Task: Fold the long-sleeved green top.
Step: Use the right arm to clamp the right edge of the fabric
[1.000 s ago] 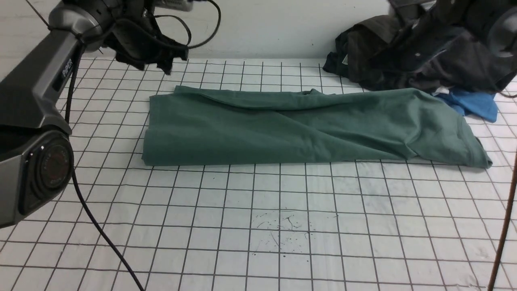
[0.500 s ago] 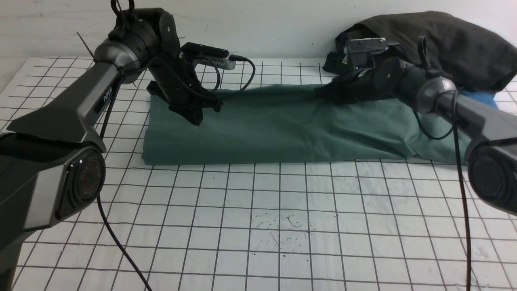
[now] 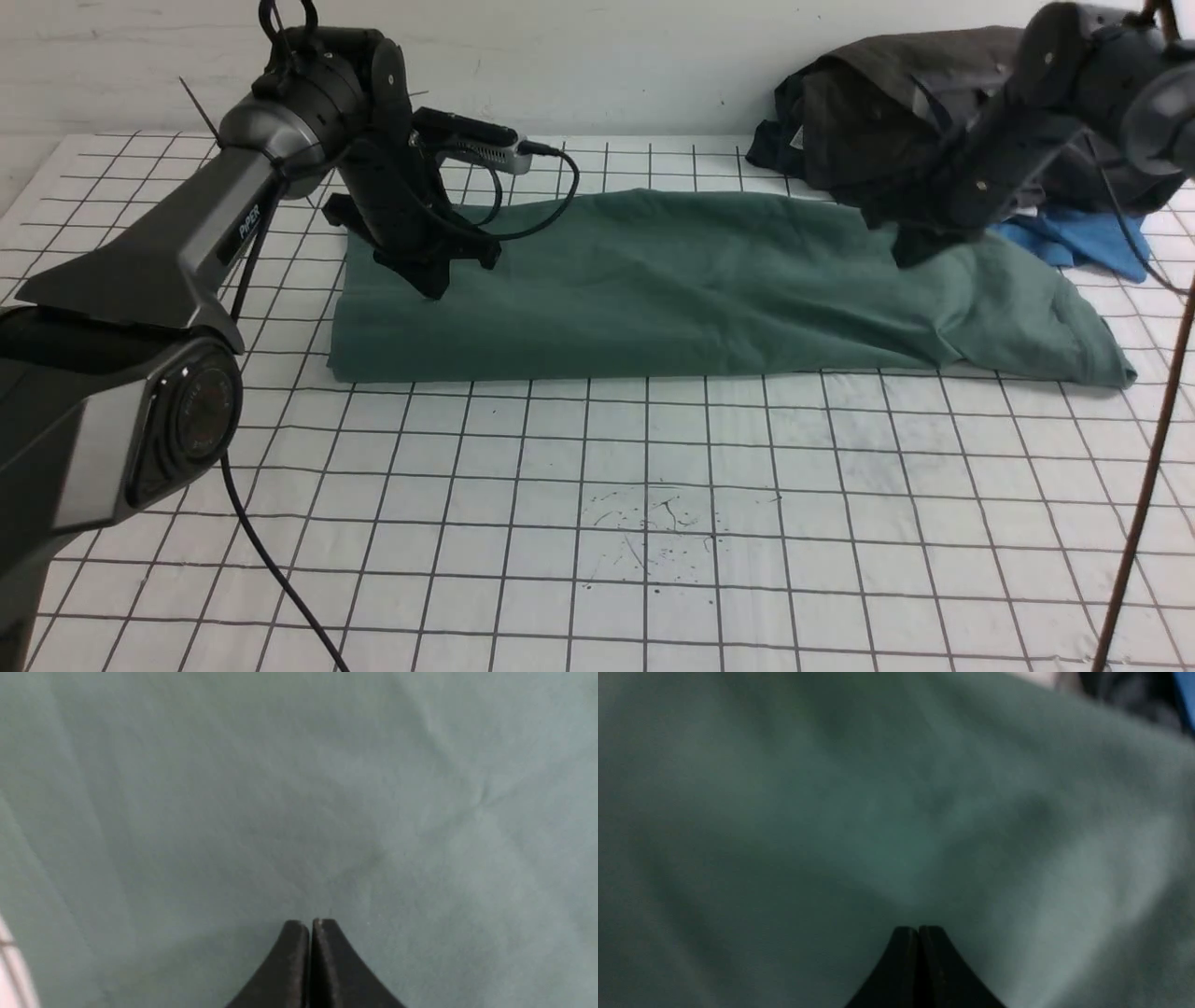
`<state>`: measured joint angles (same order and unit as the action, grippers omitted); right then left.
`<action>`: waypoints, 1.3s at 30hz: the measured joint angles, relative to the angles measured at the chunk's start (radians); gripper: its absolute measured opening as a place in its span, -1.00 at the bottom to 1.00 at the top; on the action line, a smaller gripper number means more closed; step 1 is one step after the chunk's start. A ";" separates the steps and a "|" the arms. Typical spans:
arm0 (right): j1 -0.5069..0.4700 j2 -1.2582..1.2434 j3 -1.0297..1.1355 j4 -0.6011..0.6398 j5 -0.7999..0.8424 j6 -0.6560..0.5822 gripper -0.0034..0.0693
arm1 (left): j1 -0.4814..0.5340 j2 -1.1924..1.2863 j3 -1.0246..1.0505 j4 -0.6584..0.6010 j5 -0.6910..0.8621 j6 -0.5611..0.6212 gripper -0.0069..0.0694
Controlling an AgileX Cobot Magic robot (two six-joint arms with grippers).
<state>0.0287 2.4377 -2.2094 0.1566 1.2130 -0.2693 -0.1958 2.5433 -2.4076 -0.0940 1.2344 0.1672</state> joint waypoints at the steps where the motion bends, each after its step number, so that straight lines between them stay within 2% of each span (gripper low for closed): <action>1: -0.023 0.015 0.008 -0.018 0.009 0.008 -0.92 | 0.000 0.000 0.017 0.000 -0.006 0.000 -0.84; 3: -0.069 0.027 0.014 -0.030 0.016 0.058 -0.91 | 0.000 -0.014 0.062 -0.001 -0.036 0.000 -0.84; 6: -0.123 0.006 0.012 -0.117 0.018 0.121 -0.91 | -0.001 -0.055 0.144 0.009 -0.063 0.000 -0.84; 11: -0.199 -0.068 0.002 -0.205 0.022 0.172 -0.90 | 0.002 -0.129 0.271 0.064 -0.054 0.000 -0.84; 16: -0.227 -0.167 0.033 -0.102 0.022 0.153 -0.82 | 0.046 -0.211 0.351 0.106 -0.020 0.000 -0.84; 18: -0.235 -0.205 0.113 0.028 0.022 0.103 -0.63 | 0.090 -0.286 0.371 0.115 -0.008 0.000 -0.84; 19: -0.236 -0.207 0.137 0.057 0.023 0.081 -0.53 | 0.107 -0.313 0.372 0.114 -0.007 0.000 -0.84; 20: -0.236 -0.207 0.143 0.064 0.024 0.076 -0.50 | 0.110 -0.313 0.373 0.114 -0.007 0.000 -0.84; 21: -0.236 -0.203 0.188 0.099 0.026 0.052 -0.31 | 0.130 -0.346 0.373 0.104 -0.006 0.000 -0.84; 22: -0.235 -0.191 0.215 0.109 0.027 0.038 -0.10 | 0.145 -0.373 0.373 0.094 -0.006 0.000 -0.84; 23: -0.235 -0.189 0.218 0.109 0.027 0.038 -0.10 | 0.145 -0.377 0.373 0.094 -0.006 0.000 -0.84; 25: -0.233 -0.157 0.251 0.080 0.028 0.031 0.33 | 0.158 -0.412 0.373 0.057 -0.004 0.006 -0.84; 27: -0.233 -0.131 0.257 0.059 0.026 0.042 0.56 | 0.158 -0.432 0.373 0.027 -0.003 0.024 -0.84; 30: -0.233 -0.092 0.258 0.045 0.018 0.050 0.73 | 0.150 -0.462 0.373 -0.030 -0.001 0.058 -0.84; 32: -0.233 -0.090 0.254 0.043 0.015 0.052 0.71 | 0.143 -0.473 0.373 -0.057 -0.001 0.076 -0.84; 35: -0.232 -0.088 0.250 0.035 0.016 0.052 0.46 | 0.126 -0.491 0.373 -0.085 0.002 0.091 -0.84; 39: -0.231 -0.087 0.224 0.044 0.018 0.051 -0.35 | 0.118 -0.522 0.373 -0.086 0.002 0.097 -0.84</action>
<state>-0.2024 2.3512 -1.9849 0.2005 1.2306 -0.2187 -0.0779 2.0212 -2.0343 -0.1804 1.2365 0.2642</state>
